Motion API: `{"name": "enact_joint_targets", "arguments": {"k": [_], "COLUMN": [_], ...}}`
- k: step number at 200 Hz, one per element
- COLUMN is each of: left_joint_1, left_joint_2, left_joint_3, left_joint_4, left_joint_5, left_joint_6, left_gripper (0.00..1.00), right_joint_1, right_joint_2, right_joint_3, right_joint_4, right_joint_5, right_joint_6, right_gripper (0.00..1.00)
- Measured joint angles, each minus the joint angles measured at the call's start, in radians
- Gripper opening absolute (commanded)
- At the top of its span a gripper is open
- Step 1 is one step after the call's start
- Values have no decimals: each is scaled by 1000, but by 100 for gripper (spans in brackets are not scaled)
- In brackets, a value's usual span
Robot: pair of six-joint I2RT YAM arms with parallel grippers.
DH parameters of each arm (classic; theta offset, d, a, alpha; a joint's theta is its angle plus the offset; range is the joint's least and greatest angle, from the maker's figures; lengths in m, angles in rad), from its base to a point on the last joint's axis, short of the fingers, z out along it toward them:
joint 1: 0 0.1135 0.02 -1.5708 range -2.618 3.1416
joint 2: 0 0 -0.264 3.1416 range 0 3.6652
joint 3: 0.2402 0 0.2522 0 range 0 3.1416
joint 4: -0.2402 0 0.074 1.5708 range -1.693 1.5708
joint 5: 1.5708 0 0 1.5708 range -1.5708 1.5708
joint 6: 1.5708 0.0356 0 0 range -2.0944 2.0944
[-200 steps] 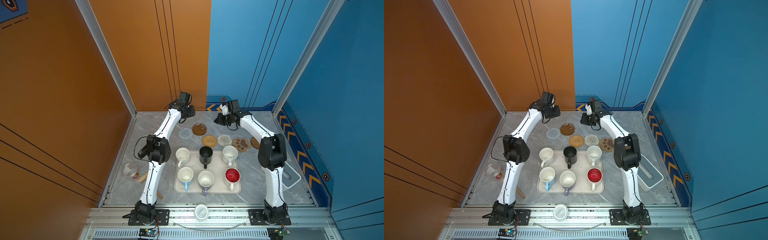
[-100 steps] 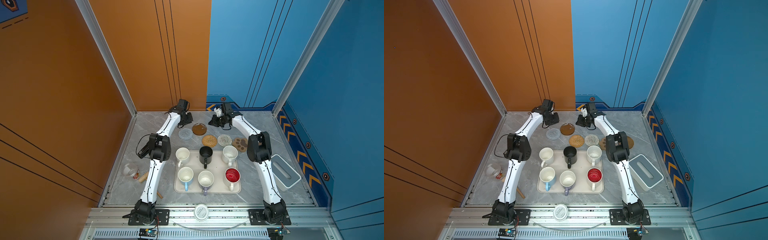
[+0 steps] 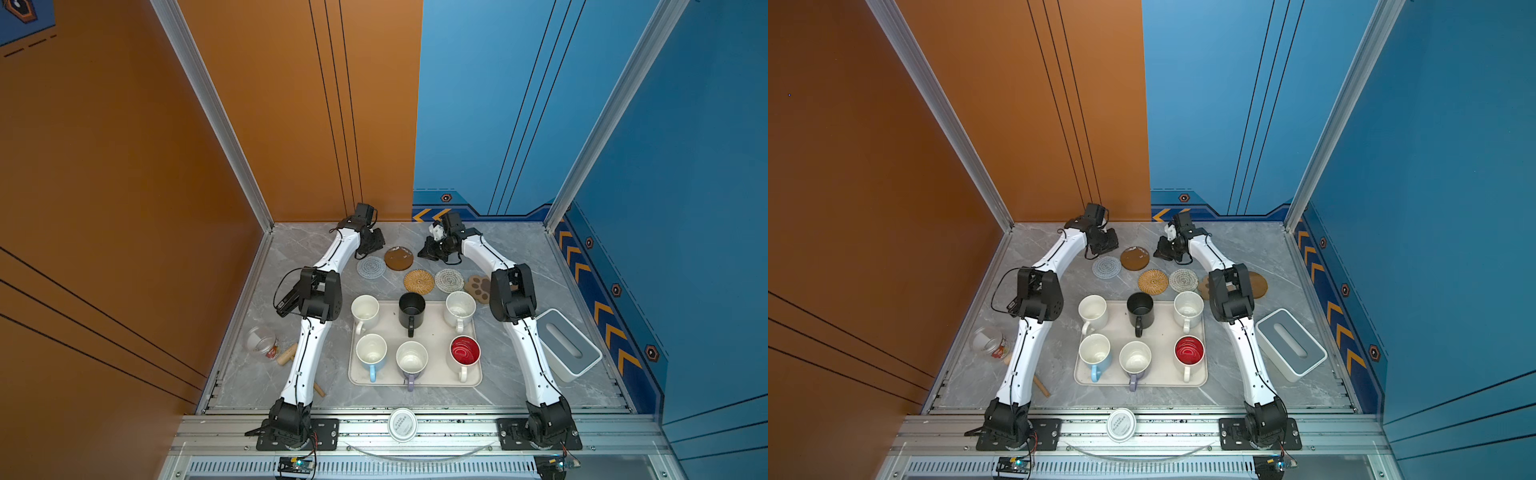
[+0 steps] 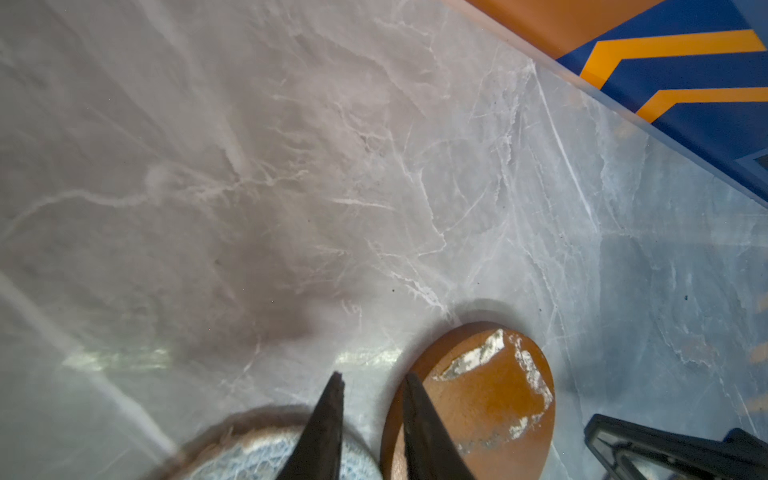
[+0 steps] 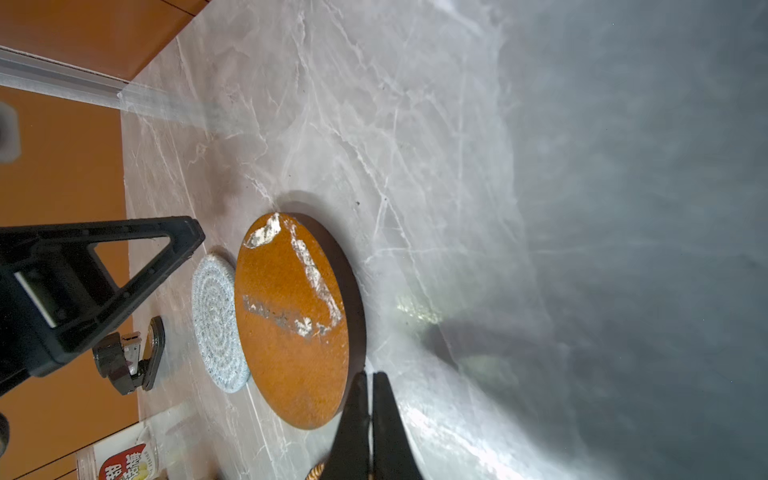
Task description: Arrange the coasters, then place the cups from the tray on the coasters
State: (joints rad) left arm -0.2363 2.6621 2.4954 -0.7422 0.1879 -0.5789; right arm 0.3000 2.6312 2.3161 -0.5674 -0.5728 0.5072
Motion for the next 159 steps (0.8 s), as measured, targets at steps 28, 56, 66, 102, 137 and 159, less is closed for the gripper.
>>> {"name": "enact_joint_targets", "arguments": {"k": [28,56,66,102,137,159], "left_joint_1": [0,6,9,14,13,11], "left_joint_2": [20,43,52,63,64,63], "left_joint_3": [0,11,21,29,16,3], "left_joint_4": [34,62,75,101,114,143], "left_joint_5": [12,29,40,76,105,118], "left_joint_6": [-22,-51,-63,-90,-97,-99], "left_gripper": [28,28,28,26,24,23], "right_joint_1": [0,0,0,1,6,13], "right_joint_2": [21,47,53,72,82,83], "right_joint_3": [6,37,47,70,83,83], "right_joint_4": [-1,0,-1,0,1,0], "right_joint_5": [-4,-12,-15,-40,-63,-69], "right_joint_6": [8,18,23,35,42,42], "right_gripper": [0,0,0,0,0,0]}}
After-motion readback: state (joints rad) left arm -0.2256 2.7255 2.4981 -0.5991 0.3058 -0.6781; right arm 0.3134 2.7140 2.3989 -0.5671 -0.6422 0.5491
